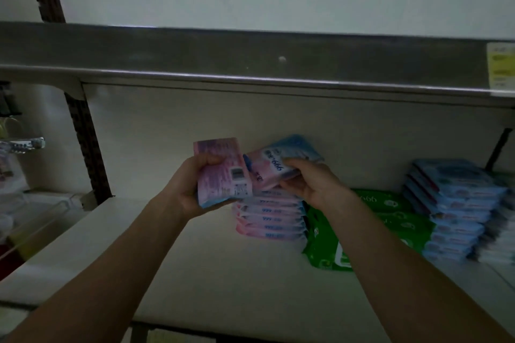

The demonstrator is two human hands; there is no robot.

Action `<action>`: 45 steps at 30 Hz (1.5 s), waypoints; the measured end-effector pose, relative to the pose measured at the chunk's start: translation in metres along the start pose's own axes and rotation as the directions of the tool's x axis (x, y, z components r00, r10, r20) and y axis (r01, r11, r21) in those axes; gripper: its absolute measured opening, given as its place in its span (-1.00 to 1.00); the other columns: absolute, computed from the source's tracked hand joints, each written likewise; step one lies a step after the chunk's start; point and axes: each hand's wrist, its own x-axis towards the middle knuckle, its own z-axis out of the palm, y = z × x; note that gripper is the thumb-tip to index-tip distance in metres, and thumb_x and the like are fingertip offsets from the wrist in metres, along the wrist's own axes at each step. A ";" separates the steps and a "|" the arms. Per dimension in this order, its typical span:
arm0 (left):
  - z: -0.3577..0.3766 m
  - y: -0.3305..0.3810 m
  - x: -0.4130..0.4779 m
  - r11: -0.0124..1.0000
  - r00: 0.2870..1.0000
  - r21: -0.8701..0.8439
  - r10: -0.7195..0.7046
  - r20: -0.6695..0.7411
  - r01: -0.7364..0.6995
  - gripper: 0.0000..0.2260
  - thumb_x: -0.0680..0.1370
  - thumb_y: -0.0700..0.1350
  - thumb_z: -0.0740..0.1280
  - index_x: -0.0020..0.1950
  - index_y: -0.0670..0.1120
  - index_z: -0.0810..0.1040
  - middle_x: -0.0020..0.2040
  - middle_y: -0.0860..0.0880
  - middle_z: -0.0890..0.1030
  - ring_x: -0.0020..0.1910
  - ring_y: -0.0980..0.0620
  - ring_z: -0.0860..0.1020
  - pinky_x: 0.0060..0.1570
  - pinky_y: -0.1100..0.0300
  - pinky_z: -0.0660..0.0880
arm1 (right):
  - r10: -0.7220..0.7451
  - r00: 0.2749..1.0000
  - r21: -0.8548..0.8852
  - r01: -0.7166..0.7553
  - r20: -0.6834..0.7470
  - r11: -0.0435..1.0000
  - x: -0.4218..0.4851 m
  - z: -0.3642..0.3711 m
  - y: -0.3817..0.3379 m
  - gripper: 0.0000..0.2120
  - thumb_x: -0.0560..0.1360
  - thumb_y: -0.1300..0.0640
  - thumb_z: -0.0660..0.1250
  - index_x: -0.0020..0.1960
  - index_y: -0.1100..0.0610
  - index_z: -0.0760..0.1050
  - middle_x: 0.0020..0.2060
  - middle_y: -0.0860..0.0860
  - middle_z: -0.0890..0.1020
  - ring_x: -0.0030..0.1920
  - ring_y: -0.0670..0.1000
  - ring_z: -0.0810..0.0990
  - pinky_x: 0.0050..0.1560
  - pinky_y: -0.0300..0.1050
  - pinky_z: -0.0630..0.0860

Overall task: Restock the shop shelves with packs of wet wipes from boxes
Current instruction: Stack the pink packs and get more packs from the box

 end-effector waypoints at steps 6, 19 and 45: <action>0.019 -0.004 0.004 0.995 0.999 0.095 -0.041 -0.009 0.041 -0.80 0.54 -0.20 0.15 0.08 -0.19 0.50 -0.18 -0.22 0.66 -0.29 -0.14 0.66 -0.34 0.03 0.62 | 0.026 0.999 0.082 -0.025 -0.018 0.996 -0.001 0.007 0.015 -0.78 0.47 0.22 0.42 0.07 0.25 0.48 -0.16 0.18 0.63 -0.19 0.08 0.64 -0.36 -0.10 0.64; 0.026 0.016 0.043 0.921 0.982 0.379 -0.017 -0.190 0.090 -0.81 0.56 -0.25 0.21 0.15 -0.24 0.47 -0.17 -0.22 0.63 -0.39 -0.11 0.64 -0.43 0.05 0.60 | -0.133 0.984 -0.398 0.074 -0.121 0.914 0.006 -0.024 -0.004 -0.88 0.47 0.21 0.41 -0.13 0.25 0.50 -0.34 0.10 0.53 -0.39 -0.04 0.48 -0.45 -0.25 0.50; 0.020 0.004 0.026 0.962 0.972 0.270 0.040 -0.233 0.025 -0.89 0.56 -0.29 0.19 -0.12 -0.19 0.49 -0.34 -0.16 0.64 -0.45 -0.07 0.63 -0.47 0.04 0.60 | -0.400 0.832 -0.919 0.384 0.385 -0.085 0.032 -0.003 0.029 -0.62 0.48 0.12 0.35 0.29 0.05 0.45 0.27 0.13 0.40 0.24 0.14 0.42 0.22 -0.11 0.39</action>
